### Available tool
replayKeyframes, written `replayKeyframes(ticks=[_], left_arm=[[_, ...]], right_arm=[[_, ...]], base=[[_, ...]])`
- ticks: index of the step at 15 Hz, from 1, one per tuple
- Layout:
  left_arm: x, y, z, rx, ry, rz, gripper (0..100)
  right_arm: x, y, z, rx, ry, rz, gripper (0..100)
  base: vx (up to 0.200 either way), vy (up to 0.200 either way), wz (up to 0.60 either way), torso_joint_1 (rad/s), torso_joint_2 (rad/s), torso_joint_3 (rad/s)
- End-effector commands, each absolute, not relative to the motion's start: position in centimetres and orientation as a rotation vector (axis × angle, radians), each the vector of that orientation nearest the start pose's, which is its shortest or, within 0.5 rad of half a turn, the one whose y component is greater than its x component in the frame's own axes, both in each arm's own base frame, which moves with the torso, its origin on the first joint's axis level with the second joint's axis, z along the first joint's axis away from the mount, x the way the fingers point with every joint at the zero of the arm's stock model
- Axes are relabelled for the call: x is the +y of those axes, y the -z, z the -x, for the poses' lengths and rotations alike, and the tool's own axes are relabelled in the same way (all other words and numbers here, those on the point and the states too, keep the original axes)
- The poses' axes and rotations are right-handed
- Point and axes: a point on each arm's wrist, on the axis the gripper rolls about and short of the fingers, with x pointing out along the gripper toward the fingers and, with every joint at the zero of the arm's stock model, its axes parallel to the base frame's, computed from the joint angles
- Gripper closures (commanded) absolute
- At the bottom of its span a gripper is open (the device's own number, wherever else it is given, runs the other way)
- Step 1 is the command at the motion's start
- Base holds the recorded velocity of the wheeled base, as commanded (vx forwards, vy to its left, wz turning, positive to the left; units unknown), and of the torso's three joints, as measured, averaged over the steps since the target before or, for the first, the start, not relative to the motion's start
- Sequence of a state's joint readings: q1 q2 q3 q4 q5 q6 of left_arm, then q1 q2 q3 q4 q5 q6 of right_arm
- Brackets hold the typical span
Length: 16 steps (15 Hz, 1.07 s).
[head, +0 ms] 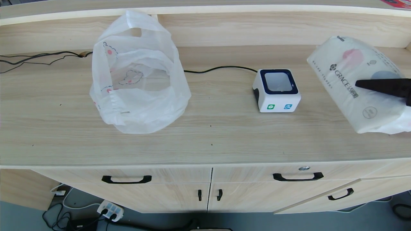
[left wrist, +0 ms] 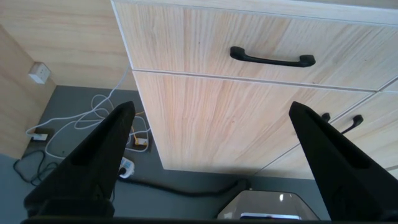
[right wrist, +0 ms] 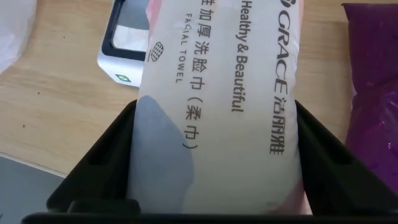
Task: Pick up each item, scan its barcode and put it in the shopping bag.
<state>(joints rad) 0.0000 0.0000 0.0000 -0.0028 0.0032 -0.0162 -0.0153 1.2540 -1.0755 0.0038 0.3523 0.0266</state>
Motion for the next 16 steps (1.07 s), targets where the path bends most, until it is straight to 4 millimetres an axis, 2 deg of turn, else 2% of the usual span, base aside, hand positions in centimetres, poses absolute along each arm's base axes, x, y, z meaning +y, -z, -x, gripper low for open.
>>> replayKeyframes(ticks=[1,3,5,7,8,9,10,11,13,15,16], left_arm=[[0.0,-7.6,2.3,-0.003,-0.003,0.017,0],[0.0,-7.6,2.3,-0.003,-0.003,0.017,0],[0.0,-7.6,2.3,-0.003,-0.003,0.017,0],[0.0,-7.6,2.3,-0.003,-0.003,0.015,0],[0.0,-7.6,2.3,-0.003,-0.005,0.017,0],[0.0,-7.6,2.3,-0.003,-0.005,0.017,0],[0.0,-7.6,2.3,-0.003,-0.003,0.017,0],[0.0,-7.6,2.3,-0.003,-0.005,0.017,0],[0.0,-7.6,2.3,-0.003,-0.003,0.015,0],[0.0,-7.6,2.3,-0.003,-0.003,0.017,0],[0.0,-7.6,2.3,-0.003,-0.003,0.017,0]], right_arm=[[1.6,-32.2,-16.0,0.108,-0.387,-0.065,100],[2.3,-33.5,-15.2,0.043,-0.44,-0.156,100],[4.2,-34.5,-13.5,0.008,-0.603,-0.421,100],[5.6,-33.5,-12.4,0.055,-0.736,-0.606,100],[5.7,-33.3,-12.4,0.059,-0.747,-0.612,100],[7.4,-31.8,-12.0,0.089,-0.88,-0.698,100],[8.0,-30.7,-11.6,0.126,-0.934,-0.764,100],[8.4,-30.0,-11.3,0.159,-0.971,-0.828,100],[8.6,-27.9,-11.3,0.274,-0.992,-1.073,100],[8.7,-27.3,-11.3,0.304,-1.009,-1.191,100],[8.7,-26.9,-11.3,0.362,-1.02,-1.32,100]], base=[[0.0,0.0,0.0,0.0,0.0,0.0],[0.0,0.0,0.0,0.0,0.0,0.0],[0.0,0.0,0.0,0.0,0.0,0.0],[0.0,0.0,0.0,0.0,0.0,0.0],[0.0,0.0,0.0,0.0,0.0,0.0],[0.0,0.0,0.0,0.0,0.0,0.0],[0.0,0.0,0.0,0.0,0.0,0.0],[0.0,0.0,0.0,0.0,0.0,0.0],[0.0,0.0,0.0,0.0,0.0,0.0],[0.0,0.0,0.0,0.0,0.0,0.0],[0.0,0.0,0.0,0.0,0.0,0.0]])
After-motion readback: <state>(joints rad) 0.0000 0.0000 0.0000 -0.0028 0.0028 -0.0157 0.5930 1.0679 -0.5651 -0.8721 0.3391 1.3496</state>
